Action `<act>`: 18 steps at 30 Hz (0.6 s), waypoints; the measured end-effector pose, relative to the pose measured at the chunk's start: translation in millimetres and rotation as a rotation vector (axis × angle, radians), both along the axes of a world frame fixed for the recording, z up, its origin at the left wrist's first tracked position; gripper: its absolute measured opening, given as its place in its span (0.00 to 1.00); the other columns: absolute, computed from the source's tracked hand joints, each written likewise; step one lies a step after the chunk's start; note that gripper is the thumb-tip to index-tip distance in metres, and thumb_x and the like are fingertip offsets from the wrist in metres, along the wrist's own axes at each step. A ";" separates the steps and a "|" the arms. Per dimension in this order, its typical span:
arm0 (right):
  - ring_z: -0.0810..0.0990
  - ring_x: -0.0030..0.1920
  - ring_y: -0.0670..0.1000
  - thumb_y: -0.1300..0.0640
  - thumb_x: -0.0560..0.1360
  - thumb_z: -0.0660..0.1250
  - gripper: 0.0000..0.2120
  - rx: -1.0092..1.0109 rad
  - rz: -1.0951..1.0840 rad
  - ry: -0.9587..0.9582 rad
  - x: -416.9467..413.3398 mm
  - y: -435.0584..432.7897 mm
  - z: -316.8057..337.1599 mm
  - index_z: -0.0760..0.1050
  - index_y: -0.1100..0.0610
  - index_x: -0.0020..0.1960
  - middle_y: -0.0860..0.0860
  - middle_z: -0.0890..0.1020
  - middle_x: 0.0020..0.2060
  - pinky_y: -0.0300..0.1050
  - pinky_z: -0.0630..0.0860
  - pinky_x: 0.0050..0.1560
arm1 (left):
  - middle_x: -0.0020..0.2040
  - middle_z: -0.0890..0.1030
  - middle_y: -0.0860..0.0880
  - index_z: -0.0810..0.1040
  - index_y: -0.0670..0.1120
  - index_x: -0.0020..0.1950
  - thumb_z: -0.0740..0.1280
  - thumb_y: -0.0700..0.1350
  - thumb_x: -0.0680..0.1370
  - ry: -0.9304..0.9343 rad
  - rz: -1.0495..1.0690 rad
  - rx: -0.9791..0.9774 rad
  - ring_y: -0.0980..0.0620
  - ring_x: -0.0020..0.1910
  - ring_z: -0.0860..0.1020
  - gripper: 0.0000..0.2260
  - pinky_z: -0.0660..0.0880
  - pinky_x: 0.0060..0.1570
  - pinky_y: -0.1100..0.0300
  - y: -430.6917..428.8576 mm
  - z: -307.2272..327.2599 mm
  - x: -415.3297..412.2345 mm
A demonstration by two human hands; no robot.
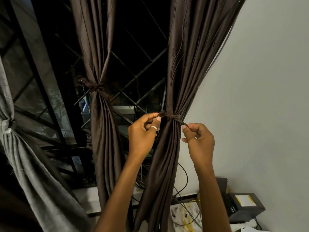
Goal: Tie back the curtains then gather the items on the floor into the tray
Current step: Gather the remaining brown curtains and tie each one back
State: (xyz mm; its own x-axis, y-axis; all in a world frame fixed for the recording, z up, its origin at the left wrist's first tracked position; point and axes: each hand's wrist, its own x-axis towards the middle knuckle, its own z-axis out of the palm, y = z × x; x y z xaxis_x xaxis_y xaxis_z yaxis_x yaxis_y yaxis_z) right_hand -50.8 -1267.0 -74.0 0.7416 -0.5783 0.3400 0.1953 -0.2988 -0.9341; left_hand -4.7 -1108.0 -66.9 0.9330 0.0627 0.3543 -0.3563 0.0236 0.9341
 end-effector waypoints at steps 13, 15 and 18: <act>0.86 0.49 0.47 0.52 0.80 0.70 0.07 0.198 0.151 0.087 9.1 20.8 -35.1 0.82 0.54 0.54 0.47 0.86 0.46 0.49 0.85 0.51 | 0.48 0.86 0.53 0.80 0.50 0.62 0.67 0.47 0.82 0.213 -0.073 -0.113 0.57 0.44 0.84 0.09 0.79 0.42 0.64 -0.7 -43.2 -24.8; 0.86 0.49 0.46 0.50 0.80 0.69 0.09 0.185 0.190 0.131 9.0 28.4 -48.6 0.82 0.54 0.55 0.48 0.86 0.47 0.49 0.85 0.52 | 0.49 0.86 0.53 0.80 0.50 0.63 0.66 0.48 0.82 0.246 -0.053 -0.100 0.57 0.48 0.84 0.11 0.79 0.46 0.63 -1.1 -53.1 -28.6; 0.86 0.49 0.45 0.48 0.80 0.69 0.10 0.168 0.239 0.179 7.9 37.4 -65.4 0.82 0.54 0.54 0.48 0.87 0.46 0.51 0.84 0.55 | 0.50 0.86 0.53 0.80 0.52 0.61 0.66 0.47 0.83 0.281 0.003 -0.092 0.59 0.51 0.83 0.08 0.81 0.54 0.56 3.2 -68.1 -33.6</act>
State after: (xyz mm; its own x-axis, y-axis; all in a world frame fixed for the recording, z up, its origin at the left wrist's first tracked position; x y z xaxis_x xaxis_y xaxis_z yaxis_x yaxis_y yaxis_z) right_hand -42.8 -1229.6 -139.4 0.9022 -0.4179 0.1066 0.0695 -0.1030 -0.9923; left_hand -38.3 -1104.8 -135.0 0.9935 0.0856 0.0744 -0.0838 0.1119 0.9902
